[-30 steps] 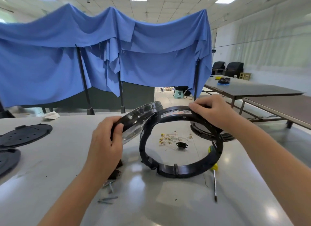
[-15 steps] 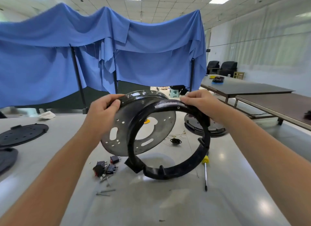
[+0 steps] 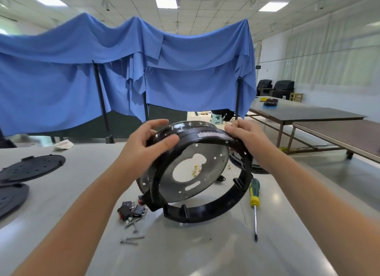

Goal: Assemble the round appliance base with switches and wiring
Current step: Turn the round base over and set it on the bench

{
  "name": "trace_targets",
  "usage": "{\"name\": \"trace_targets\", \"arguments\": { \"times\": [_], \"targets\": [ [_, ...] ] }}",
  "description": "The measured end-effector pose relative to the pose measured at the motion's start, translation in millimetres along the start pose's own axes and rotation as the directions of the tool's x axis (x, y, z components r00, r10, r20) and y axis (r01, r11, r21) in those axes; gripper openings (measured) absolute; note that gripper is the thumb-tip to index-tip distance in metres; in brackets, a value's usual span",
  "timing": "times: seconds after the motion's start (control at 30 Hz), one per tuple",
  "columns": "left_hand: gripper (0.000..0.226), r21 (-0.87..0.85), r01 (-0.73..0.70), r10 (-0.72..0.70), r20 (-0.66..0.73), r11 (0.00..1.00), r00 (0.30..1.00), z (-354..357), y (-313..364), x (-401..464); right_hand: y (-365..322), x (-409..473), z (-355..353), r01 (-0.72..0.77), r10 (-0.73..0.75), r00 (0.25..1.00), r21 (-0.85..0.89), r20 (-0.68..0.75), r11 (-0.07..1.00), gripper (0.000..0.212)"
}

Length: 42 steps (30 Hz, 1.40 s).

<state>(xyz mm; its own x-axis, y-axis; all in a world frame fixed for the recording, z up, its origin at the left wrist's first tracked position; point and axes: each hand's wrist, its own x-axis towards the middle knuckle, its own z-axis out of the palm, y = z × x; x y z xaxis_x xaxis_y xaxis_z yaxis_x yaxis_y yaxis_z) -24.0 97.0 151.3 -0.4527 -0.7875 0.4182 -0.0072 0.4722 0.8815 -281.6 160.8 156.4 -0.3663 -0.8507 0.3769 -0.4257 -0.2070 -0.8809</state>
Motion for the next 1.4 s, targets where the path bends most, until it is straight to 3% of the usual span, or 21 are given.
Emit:
{"name": "trace_targets", "arguments": {
  "times": [0.13,0.3,0.43,0.57,0.63,0.73,0.83,0.97,1.07,1.23,1.4],
  "targets": [
    [0.075,0.079,-0.051,0.049,0.025,0.996,0.998,11,-8,-4,16,-12,17,0.179,-0.171,0.960,0.020,-0.221,0.984,0.038],
    [0.100,0.329,-0.148,0.113,0.123,0.933,0.986,19,-13,-9,40,-20,22,0.215,-0.155,0.936,0.166,-0.315,0.962,0.032],
    [0.086,0.550,-0.339,0.305,0.156,0.763,0.940,31,-10,-10,49,-21,20,0.273,-0.195,0.918,0.196,-0.346,0.942,0.030],
    [0.075,0.653,-0.425,0.428,0.166,0.627,0.888,41,-8,-11,60,-20,20,0.243,-0.151,0.929,0.249,-0.338,0.938,0.030],
    [0.076,0.669,-0.429,0.437,0.170,0.607,0.883,44,-8,-14,64,-20,18,0.216,-0.121,0.938,0.272,-0.325,0.938,0.028],
    [0.076,0.678,-0.436,0.452,0.168,0.592,0.876,48,-8,-18,72,-24,17,0.153,-0.067,0.937,0.232,-0.344,0.961,0.018],
    [0.075,0.719,-0.460,0.496,0.184,0.521,0.849,53,-9,-23,87,-32,13,-0.064,0.107,0.924,0.129,-0.366,0.990,0.016],
    [0.074,0.766,-0.495,0.533,0.239,0.410,0.812,65,-18,-32,99,-44,-1,-0.475,0.457,0.878,-0.157,-0.140,0.866,0.039],
    [0.075,0.783,-0.539,0.566,0.303,0.311,0.767,74,-27,-38,97,-55,-7,-0.639,0.639,0.769,-0.010,0.005,0.769,0.051],
    [0.073,0.805,-0.550,0.594,0.335,0.222,0.731,78,-36,-45,92,-60,-3,-0.601,0.602,0.798,0.055,-0.004,0.797,0.047],
    [0.082,0.810,-0.558,0.555,0.384,0.182,0.738,75,-57,-63,92,-63,10,-0.627,0.624,0.776,0.208,0.090,0.751,0.031]
  ]
}}
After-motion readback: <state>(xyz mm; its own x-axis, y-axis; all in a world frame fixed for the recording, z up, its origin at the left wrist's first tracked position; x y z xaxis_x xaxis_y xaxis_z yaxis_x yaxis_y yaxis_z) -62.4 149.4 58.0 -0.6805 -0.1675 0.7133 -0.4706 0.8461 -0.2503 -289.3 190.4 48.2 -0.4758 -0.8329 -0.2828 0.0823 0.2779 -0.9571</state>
